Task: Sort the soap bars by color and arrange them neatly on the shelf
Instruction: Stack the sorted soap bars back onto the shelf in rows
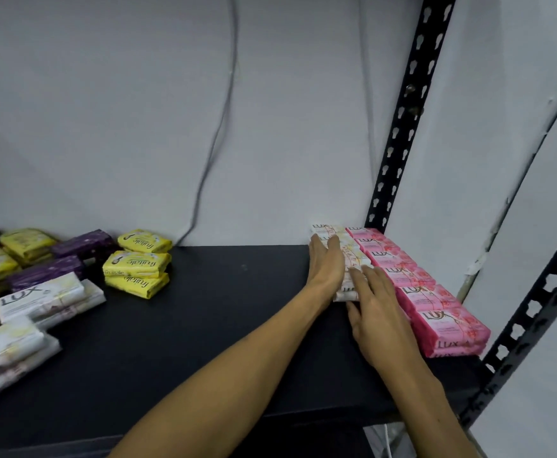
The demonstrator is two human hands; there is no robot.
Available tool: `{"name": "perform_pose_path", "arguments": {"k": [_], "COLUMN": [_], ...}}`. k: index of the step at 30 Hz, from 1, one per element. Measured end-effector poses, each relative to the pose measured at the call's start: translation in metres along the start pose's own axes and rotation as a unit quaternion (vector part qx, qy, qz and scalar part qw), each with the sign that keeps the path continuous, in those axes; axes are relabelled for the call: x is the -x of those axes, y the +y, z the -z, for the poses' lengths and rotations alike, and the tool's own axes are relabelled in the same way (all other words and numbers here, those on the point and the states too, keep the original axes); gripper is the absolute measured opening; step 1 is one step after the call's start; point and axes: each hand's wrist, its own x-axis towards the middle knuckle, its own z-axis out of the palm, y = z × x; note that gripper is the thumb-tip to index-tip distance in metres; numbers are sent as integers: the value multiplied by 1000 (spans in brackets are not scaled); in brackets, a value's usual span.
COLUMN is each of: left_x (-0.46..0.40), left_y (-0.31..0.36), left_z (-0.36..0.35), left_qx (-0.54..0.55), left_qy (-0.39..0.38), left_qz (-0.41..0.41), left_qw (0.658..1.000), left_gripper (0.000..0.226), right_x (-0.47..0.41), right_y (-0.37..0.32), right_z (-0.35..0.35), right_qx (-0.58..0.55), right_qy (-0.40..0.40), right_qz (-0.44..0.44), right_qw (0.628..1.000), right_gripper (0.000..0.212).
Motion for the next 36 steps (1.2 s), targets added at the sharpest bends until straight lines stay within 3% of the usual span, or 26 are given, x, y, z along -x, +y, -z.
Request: {"name": "perform_pose_path", "arguments": {"k": [6, 10, 13, 18, 25, 30, 33, 36], "left_x": [73, 106, 130, 177, 238, 250, 244, 232], "left_y": [36, 34, 30, 22, 34, 84, 102, 102], "left_z": [57, 110, 162, 238, 292, 354, 392, 417], "left_qx": [-155, -362, -456, -537, -610, -562, -501, -415], "left_qy": [-17, -83, -96, -53, 71, 216, 259, 225], "left_qz": [-61, -104, -140, -206, -273, -247, -149, -42], "left_qw": [986, 923, 873, 816, 741, 759, 812, 880], "left_gripper": [49, 51, 42, 31, 27, 21, 20, 21], "right_x": [6, 10, 10, 7, 9, 19, 19, 18], "right_y": [-8, -19, -31, -75, -181, -260, -301, -324], "right_z": [9, 13, 9, -8, -20, -25, -26, -34], "right_qx": [25, 38, 25, 26, -67, -271, -358, -381], "right_qy": [21, 43, 30, 13, -145, -204, -194, -207], "right_qz": [18, 93, 141, 223, 292, 343, 378, 370], "right_qw": [999, 994, 989, 974, 943, 876, 832, 822], "right_gripper": [55, 43, 36, 29, 33, 55, 63, 67]}}
